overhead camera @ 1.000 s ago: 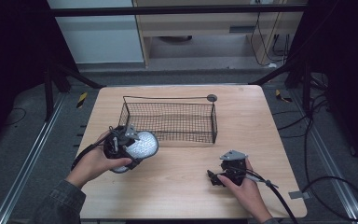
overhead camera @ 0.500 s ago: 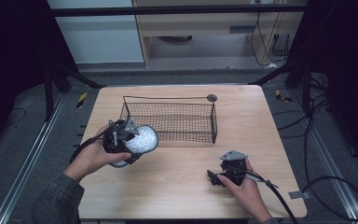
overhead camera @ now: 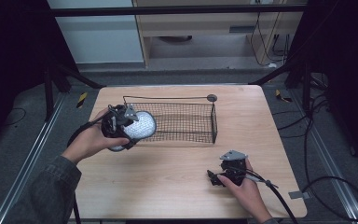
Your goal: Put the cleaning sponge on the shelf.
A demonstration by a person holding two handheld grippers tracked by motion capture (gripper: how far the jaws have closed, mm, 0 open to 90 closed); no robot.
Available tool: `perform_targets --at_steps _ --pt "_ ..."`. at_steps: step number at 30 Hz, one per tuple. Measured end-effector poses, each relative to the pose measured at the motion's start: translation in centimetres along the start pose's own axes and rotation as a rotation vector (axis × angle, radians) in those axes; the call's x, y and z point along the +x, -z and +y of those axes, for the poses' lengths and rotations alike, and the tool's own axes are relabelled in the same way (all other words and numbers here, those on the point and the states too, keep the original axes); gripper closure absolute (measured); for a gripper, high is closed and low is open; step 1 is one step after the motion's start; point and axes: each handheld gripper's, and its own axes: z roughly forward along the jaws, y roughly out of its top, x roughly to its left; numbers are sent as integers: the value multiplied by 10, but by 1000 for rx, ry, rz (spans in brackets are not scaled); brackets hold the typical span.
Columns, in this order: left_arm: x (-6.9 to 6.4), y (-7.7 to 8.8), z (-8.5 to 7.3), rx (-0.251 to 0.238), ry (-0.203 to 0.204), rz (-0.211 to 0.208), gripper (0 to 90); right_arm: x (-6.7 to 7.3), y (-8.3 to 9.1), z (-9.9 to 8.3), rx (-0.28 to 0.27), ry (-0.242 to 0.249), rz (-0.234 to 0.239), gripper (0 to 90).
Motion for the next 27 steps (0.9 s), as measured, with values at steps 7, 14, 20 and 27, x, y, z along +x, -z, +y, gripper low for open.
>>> perform_targets --at_steps 7,14,20,27 --pt "14 -5 7 0 -50 31 77 0 0 0 0 -1 -1 4" --pt "25 -6 13 -6 -60 53 78 0 0 0 0 -1 -1 4" --pt "34 -4 15 -10 -72 77 78 0 0 0 0 -1 -1 4" --pt "44 -4 15 -26 -70 90 78 0 0 0 0 -3 -2 4"
